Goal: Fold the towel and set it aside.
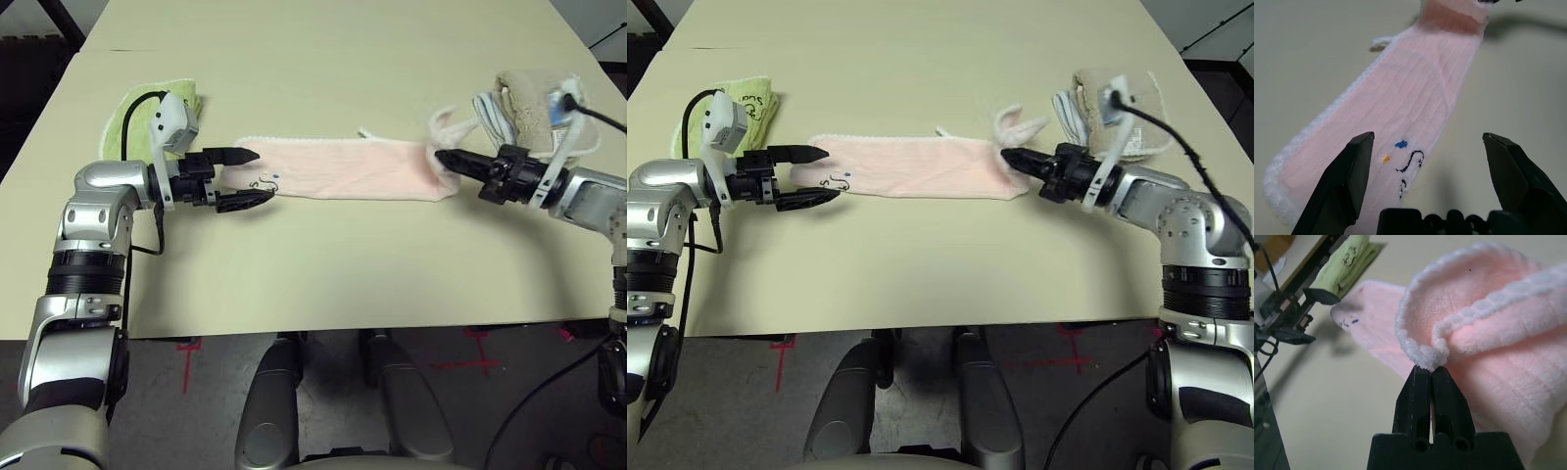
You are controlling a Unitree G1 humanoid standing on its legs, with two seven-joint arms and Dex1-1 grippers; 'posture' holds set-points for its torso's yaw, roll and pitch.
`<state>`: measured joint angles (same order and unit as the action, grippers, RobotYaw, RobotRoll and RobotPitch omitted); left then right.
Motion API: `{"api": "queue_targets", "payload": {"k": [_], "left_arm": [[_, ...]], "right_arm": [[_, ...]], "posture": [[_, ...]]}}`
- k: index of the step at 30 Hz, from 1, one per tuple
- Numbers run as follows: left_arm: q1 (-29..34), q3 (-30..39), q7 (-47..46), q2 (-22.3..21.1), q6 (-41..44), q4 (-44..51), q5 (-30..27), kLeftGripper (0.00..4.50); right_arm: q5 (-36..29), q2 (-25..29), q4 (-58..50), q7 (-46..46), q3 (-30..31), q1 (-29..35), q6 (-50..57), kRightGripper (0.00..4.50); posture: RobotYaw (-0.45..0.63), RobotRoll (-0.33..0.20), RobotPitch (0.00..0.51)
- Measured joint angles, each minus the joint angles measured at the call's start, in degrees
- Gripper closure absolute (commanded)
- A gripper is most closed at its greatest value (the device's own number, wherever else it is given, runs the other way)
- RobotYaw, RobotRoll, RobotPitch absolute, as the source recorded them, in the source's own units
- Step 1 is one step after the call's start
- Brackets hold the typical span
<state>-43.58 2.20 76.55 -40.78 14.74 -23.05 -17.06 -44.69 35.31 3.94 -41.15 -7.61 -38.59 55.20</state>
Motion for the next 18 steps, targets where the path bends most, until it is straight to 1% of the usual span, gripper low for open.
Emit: {"api": "queue_targets", "payload": {"k": [3, 11, 18], "left_arm": [[0.0, 0.0, 0.0, -0.2, 0.0, 0.0, 0.0, 0.0], [0.1, 0.0, -0.1, -0.3, 0.1, 0.2, 0.0, 0.0], [0.5, 0.0, -0.2, -0.4, 0.3, 0.8, 0.0, 0.0]], "right_arm": [[2.0, -0.8, -0.3, 0.0, 2.6, -1.7, 0.0, 4.46], [7.5, -5.7, -0.6, 2.1, 8.5, -4.8, 0.3, 4.46], [11.7, -8.3, -0.1, 3.9, 10.8, -5.6, 0.5, 4.46]], "posture": [[0.04, 0.0, 0.231], [0.06, 0.0, 0.231], [0.06, 0.0, 0.231]]}}
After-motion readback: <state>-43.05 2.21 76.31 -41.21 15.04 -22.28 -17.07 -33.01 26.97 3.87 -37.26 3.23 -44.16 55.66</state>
